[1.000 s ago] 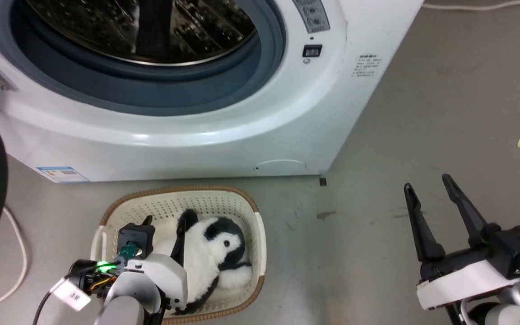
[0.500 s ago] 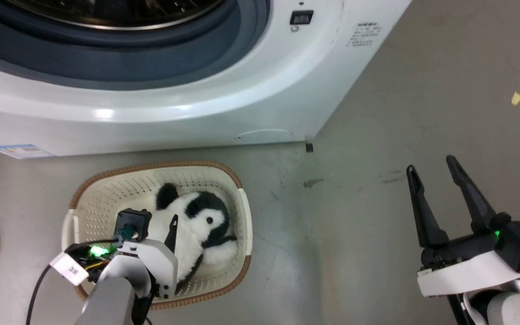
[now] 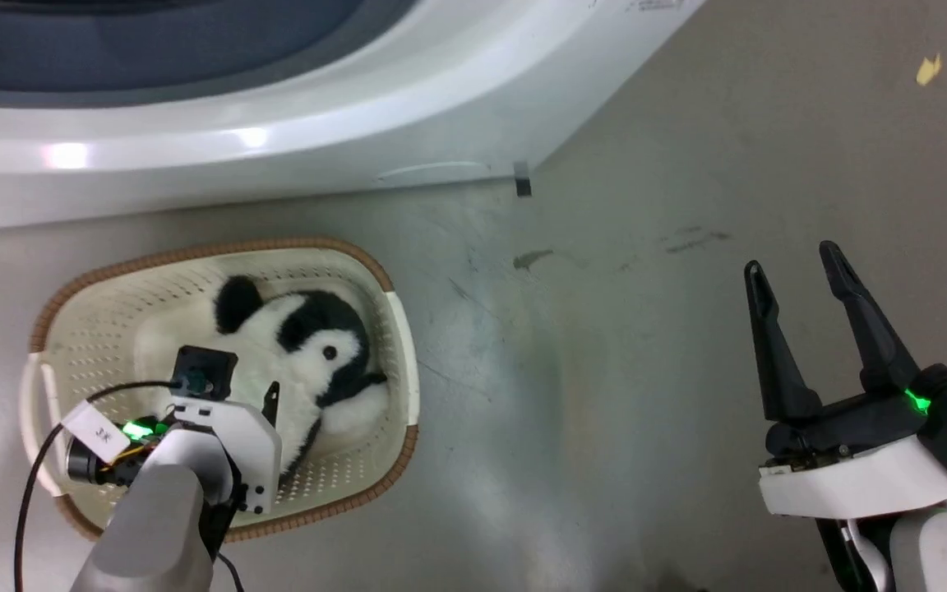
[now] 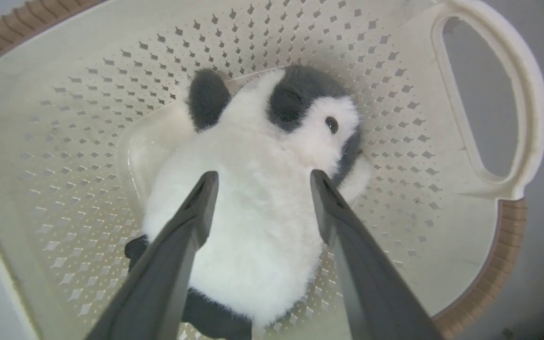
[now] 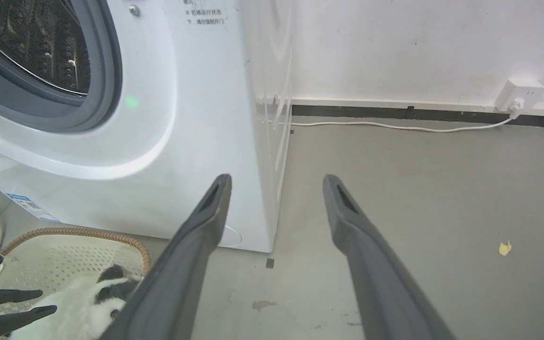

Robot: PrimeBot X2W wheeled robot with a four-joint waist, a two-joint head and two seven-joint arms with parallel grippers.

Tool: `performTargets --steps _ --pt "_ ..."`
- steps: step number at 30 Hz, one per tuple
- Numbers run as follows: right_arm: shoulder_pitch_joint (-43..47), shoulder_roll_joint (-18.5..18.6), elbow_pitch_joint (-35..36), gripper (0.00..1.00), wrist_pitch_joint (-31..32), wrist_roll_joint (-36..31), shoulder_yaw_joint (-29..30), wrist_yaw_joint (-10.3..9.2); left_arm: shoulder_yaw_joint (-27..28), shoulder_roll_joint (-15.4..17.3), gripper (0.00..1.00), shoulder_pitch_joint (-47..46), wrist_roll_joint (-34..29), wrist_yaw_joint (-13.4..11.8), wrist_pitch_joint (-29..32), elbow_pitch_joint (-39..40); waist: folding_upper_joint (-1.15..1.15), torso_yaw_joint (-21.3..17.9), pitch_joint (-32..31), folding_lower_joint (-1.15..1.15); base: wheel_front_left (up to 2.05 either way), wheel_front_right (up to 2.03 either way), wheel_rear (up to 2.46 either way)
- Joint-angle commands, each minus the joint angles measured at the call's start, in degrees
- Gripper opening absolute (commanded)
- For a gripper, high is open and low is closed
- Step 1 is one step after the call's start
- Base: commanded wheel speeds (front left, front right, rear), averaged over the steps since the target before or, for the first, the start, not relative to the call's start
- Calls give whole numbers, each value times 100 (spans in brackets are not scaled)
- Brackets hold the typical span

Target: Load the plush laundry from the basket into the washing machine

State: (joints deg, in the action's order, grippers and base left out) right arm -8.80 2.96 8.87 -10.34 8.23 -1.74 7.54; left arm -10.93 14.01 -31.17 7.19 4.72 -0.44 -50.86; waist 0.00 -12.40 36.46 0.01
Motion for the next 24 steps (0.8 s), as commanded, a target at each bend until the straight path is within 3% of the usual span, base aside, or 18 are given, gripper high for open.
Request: performTargets --steps 1,20,21,22,24 --pt "-102 -6 52 100 -59 59 -16 -4 -42 49 100 -137 42 24 17 -118 0 -69 112 -1 0 0 0" --pt "-358 -7 251 100 -285 291 -57 -5 -460 514 100 -1132 164 -189 224 -1344 0 -432 1151 -1 0 0 0" --pt "-374 -7 256 100 -297 298 -55 -5 -482 522 9 -1172 183 -161 244 -1406 0 -446 1195 -1 0 0 0" --pt "-391 -8 261 100 -309 304 -53 -5 -505 518 0 -1213 202 -137 226 -1466 0 -456 1234 -1 0 0 0" --pt "-426 -8 267 100 -333 310 -48 -5 -540 505 0 -1297 244 -117 178 -1585 0 -471 1297 -1 0 0 0"
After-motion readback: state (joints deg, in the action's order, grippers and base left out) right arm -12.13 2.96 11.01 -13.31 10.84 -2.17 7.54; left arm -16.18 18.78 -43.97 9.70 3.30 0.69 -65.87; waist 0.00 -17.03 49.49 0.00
